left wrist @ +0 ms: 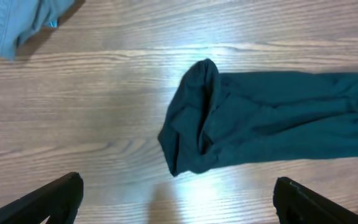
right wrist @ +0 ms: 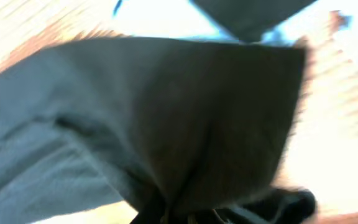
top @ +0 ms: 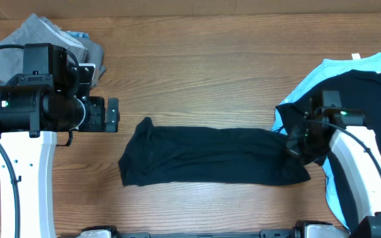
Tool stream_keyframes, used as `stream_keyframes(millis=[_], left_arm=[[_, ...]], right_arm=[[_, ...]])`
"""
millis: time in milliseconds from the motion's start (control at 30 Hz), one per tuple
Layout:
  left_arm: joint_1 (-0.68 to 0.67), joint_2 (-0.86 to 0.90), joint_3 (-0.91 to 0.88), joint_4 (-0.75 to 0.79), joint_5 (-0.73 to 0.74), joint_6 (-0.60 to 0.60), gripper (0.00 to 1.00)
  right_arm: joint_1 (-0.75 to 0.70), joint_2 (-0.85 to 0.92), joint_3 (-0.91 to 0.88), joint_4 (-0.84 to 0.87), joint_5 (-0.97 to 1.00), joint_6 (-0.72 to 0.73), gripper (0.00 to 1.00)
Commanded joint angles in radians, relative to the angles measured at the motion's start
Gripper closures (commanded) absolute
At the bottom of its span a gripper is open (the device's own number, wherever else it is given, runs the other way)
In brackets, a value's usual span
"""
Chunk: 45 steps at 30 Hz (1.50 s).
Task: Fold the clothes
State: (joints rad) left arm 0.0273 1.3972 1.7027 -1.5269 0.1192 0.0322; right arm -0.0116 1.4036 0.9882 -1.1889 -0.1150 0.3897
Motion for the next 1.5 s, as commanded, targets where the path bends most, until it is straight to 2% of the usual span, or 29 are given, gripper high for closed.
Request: stream_keyframes(millis=[0,300,500,700,767,800,833,900,1233,1367,1467], left_arm=[[0.005,-0.005,0.013,0.008,0.001,-0.01,0.0],[0.005,-0.004,0.013,0.008,0.001,-0.01,0.0],[0.005,-0.004,0.013,0.006,0.004,-0.01,0.0],[0.005,-0.004,0.013,0.006,0.005,-0.01,0.0],[0.005,-0.004,0.012,0.006,0.005,-0.01,0.0],[0.005,-0.004,0.012,0.006,0.005,-0.011,0.0],[0.005,-0.004,0.013,0.006,0.005,-0.01,0.0],[0.005,-0.004,0.013,0.008,0.005,-0.011,0.0],[0.005,-0.003,0.004,0.009,0.091,-0.014,0.0],[0.005,0.001,-0.027,0.011,0.088,-0.015,0.0],[0.005,0.01,-0.056,0.015,0.087,-0.019,0.0]], right_arm=[[0.097,-0.006,0.014,0.019,-0.095,0.019,0.96],[0.428,0.018,0.013,0.237,-0.122,0.26,0.96],[0.521,0.114,0.013,0.333,-0.127,0.344,0.96],[0.58,0.171,0.013,0.427,-0.191,0.345,0.93],[0.589,0.172,0.013,0.449,-0.19,0.346,0.89],[0.589,0.172,0.013,0.454,-0.19,0.356,0.76],[0.589,0.172,0.013,0.457,-0.19,0.369,0.68],[0.589,0.171,0.014,0.463,-0.198,0.369,0.63],[0.525,0.105,0.016,0.415,-0.181,0.276,0.63],[0.455,0.108,0.014,0.311,-0.074,0.276,0.59],[0.397,0.12,0.005,0.259,-0.023,0.264,0.59]])
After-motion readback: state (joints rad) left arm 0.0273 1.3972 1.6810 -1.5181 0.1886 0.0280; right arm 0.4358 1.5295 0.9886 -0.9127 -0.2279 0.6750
